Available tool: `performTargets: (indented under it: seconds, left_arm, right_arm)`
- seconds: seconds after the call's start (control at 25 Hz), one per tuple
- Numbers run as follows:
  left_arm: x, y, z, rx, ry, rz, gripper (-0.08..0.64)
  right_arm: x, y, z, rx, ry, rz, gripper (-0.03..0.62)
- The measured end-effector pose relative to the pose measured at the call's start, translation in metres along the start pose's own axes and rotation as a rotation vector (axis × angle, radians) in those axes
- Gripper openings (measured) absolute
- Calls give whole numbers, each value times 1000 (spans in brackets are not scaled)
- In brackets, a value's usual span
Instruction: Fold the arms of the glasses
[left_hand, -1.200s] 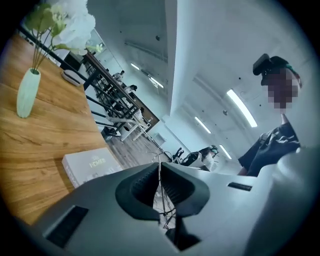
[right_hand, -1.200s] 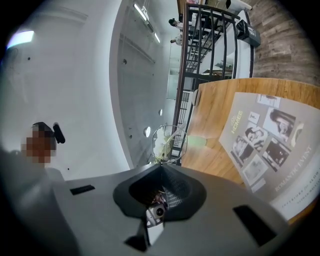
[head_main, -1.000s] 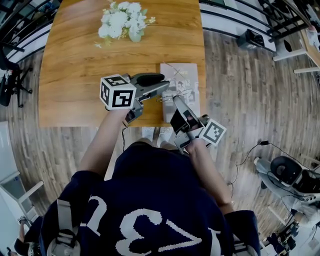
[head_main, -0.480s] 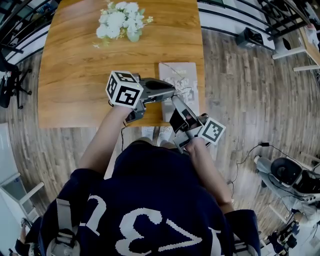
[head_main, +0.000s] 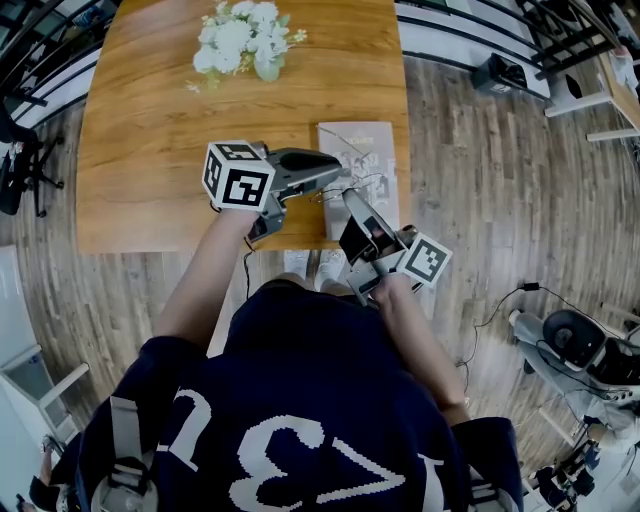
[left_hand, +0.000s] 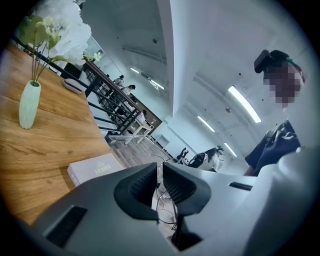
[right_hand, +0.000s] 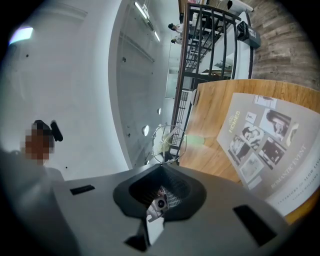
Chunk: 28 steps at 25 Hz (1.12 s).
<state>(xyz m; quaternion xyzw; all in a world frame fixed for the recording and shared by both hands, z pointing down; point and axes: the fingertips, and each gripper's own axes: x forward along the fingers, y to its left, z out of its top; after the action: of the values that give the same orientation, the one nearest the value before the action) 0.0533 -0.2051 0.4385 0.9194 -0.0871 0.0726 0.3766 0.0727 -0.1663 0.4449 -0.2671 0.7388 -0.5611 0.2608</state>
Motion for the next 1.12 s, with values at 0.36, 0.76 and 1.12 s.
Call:
performTargets:
  seconds: [0.36,0.76,1.12]
  left_arm:
    - [-1,8,-1,32,-19,76,58]
    - [-26,43,56,44,-175,219,164]
    - [-10,20,16,-73,-86,71,43]
  right_arm:
    - [-4,2,0,-5,-8,-2,26]
    - [-8,6,0,-19,-11,0,26]
    - [-16,1,14,-7,-73,-13,26]
